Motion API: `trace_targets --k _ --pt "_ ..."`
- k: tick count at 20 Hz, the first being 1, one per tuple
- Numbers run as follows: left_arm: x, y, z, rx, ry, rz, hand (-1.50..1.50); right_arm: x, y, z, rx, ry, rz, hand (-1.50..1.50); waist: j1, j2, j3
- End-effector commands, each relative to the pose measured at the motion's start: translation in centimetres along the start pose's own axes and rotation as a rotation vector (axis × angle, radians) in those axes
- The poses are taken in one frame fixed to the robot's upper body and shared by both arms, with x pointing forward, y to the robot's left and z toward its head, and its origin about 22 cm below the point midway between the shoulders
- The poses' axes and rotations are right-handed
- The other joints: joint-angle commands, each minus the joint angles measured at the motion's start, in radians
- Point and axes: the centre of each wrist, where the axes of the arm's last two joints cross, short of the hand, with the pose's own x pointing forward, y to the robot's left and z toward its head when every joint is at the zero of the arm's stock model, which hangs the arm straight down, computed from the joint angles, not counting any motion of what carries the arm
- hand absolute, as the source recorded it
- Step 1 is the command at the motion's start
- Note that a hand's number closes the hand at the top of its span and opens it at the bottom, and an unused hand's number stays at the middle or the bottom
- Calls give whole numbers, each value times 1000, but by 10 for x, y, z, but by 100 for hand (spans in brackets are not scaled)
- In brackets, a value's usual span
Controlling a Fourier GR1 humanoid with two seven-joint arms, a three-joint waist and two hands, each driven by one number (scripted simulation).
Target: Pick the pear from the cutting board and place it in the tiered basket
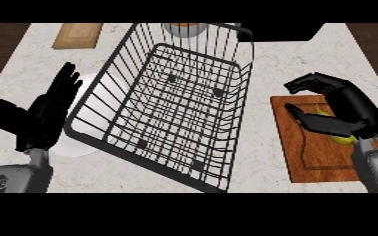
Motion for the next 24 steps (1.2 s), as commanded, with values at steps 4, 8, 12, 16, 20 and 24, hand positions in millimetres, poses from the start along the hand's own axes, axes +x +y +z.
trace_targets --k 4,8,12,16,20,24 --pt "-23 -14 20 -73 73 -6 0 -42 -51 28 -178 162 176 -150 28 -11 4" --pt "-29 1 17 -86 95 -1 0 4 -81 25 -65 165 432 -150 25 -11 2" --pt "-21 -4 19 -72 72 0 0 50 -105 24 28 265 772 -150 34 -16 0" --pt "-22 2 18 -96 84 4 0 63 -99 21 319 467 932 -150 51 -11 -2" --pt "-17 3 8 -87 85 -9 0 78 -88 15 515 584 997 -150 34 -10 1" --pt "-32 -15 9 -87 82 -2 0 84 -58 -4 539 599 977 -150 27 -10 2"
